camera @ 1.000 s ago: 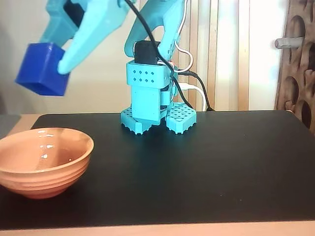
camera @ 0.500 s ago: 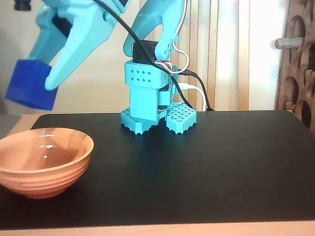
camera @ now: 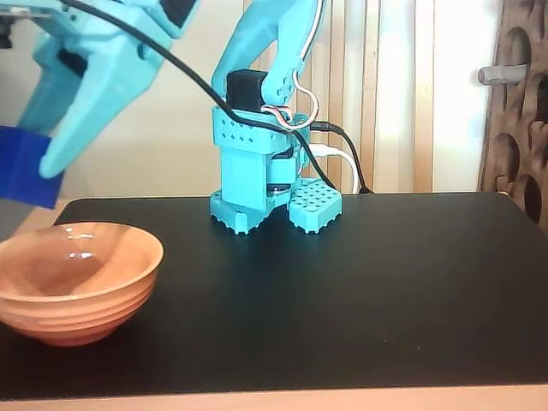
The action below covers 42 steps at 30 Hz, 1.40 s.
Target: Place the blue cube in the orange bowl.
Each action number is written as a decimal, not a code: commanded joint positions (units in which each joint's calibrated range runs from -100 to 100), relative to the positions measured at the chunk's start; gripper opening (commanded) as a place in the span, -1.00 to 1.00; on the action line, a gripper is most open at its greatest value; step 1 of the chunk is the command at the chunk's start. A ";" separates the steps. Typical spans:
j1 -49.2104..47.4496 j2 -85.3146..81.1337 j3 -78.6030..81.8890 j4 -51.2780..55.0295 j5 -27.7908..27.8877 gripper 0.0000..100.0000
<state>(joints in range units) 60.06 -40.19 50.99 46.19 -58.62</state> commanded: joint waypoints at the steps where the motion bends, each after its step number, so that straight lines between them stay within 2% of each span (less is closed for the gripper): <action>1: 2.23 2.91 -0.63 -1.77 0.30 -0.76; 30: 1.63 15.69 -1.63 -1.77 4.18 -0.77; 42: -2.68 20.37 -3.72 -4.99 4.76 -0.76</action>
<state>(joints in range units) 59.49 -20.31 50.90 43.73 -54.34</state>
